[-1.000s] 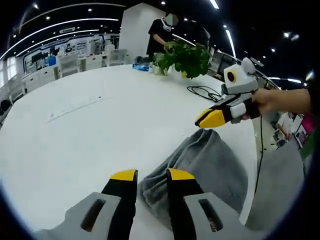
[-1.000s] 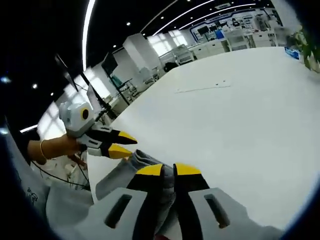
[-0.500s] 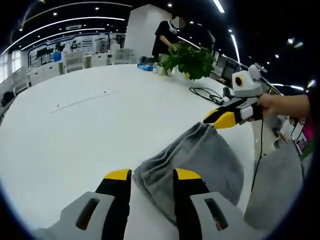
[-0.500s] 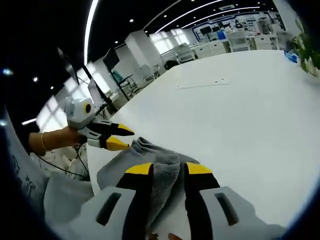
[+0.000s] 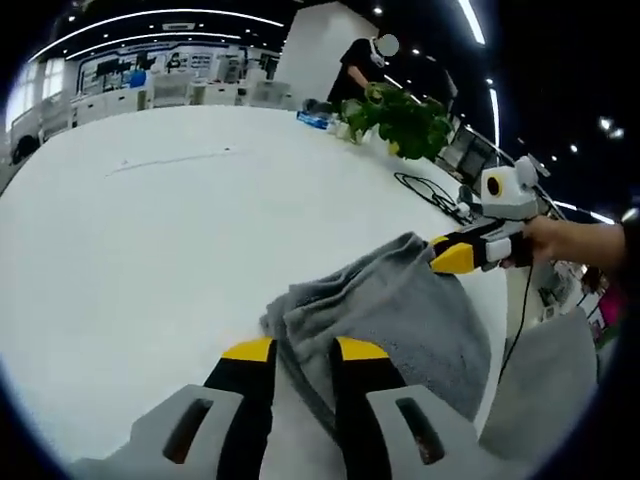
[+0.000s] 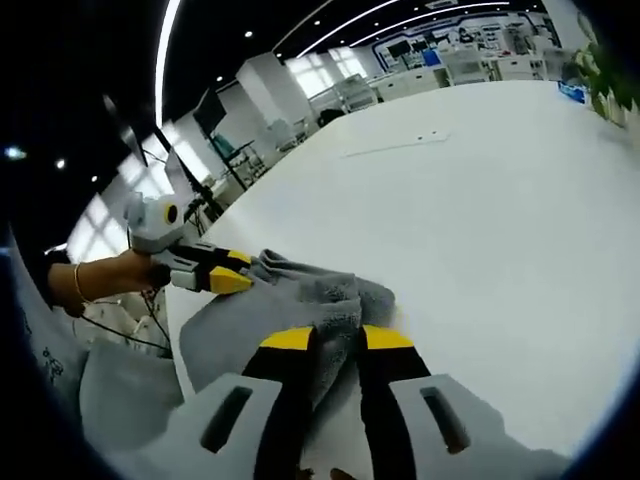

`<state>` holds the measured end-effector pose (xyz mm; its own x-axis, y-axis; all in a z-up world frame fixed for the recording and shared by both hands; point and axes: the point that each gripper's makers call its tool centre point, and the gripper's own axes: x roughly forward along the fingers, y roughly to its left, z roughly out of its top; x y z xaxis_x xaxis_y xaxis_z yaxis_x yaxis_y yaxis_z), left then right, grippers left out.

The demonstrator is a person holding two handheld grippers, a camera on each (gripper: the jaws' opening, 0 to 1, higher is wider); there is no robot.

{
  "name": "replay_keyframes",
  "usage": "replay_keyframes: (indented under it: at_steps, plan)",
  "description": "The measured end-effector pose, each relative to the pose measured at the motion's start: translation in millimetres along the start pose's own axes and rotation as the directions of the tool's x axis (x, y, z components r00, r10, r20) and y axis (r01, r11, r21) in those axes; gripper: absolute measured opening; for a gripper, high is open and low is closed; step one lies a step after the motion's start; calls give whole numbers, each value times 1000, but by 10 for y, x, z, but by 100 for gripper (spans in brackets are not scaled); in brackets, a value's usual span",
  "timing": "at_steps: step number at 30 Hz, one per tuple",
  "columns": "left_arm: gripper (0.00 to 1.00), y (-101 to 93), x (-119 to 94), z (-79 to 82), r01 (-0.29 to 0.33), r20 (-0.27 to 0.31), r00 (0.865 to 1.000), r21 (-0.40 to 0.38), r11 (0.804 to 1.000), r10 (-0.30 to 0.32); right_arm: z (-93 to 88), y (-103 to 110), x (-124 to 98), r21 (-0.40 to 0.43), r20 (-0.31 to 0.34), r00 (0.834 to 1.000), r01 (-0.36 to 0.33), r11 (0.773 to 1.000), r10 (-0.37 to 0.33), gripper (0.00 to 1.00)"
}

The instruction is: Fold the towel on the table until its edges align and the towel forms a compact rectangular stack.

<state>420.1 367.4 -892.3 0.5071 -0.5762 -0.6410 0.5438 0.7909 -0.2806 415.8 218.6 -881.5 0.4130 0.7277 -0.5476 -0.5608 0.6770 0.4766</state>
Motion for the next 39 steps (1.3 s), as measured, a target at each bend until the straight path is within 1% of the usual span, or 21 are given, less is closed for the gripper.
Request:
replay_keyframes:
  at_steps: [2,6,9,11,13,15,17,19,22,23,24,26,29,31,33,35,36,38,39]
  plan:
    - [22,14,41,-28,-4,-12,1000,12,1000,4,-38,-28,37,-7,-13,1000,5,1000,-5,13]
    - [18,28,85,-52,-9,-36,999,-6,1000,8,-67,-42,92,-18,-26,1000,3,1000,-3,11]
    - [16,25,123,-54,-9,-48,999,15,1000,10,-97,-73,130,-44,-45,999,7,999,-9,10]
    - [15,48,147,-28,-14,-39,999,31,999,15,-92,-85,164,-58,-51,999,2,998,-5,10]
    - [15,89,178,2,-19,-28,999,38,999,20,-64,-113,192,-63,-47,999,2,998,-5,10]
    - [15,140,208,53,-22,-11,1000,32,999,22,0,-173,233,-62,-34,999,13,998,-15,9]
    - [14,206,260,107,-22,-2,1000,3,1000,22,83,-247,304,-57,-19,999,28,998,-29,9]
    - [14,263,311,178,-26,-5,1000,10,1000,26,146,-293,353,-73,-14,999,33,997,-34,9]
    - [14,344,394,287,-41,-8,999,44,998,42,277,-381,440,-88,-6,998,64,994,-65,8]
    - [14,362,410,308,-45,-6,999,49,998,46,303,-400,457,-80,-2,997,73,994,-74,8]
    - [14,377,423,327,-49,-5,999,54,997,49,336,-440,477,-45,4,996,92,995,-92,8]
    - [13,395,439,355,-54,-7,998,63,997,55,358,-458,495,-42,7,995,99,994,-99,8]
    - [12,385,442,354,-63,-6,998,97,993,64,363,-463,499,-52,19,994,111,992,-110,8]
    - [12,368,433,347,-75,-1,997,116,990,75,360,-472,495,-43,27,993,118,992,-117,8]
    - [12,381,429,355,-89,-4,996,102,991,90,371,-466,471,18,38,990,135,991,-135,8]
    - [13,378,409,373,-102,-12,995,83,991,104,390,-475,441,5,52,990,133,991,-134,9]
    - [14,377,397,378,-104,-11,994,76,992,106,396,-472,414,12,59,989,138,990,-139,10]
    - [17,398,350,426,-122,23,992,30,992,121,416,-460,368,25,71,987,143,989,-144,11]
    - [19,403,312,452,-124,49,991,23,992,123,445,-429,330,30,86,987,133,991,-135,12]
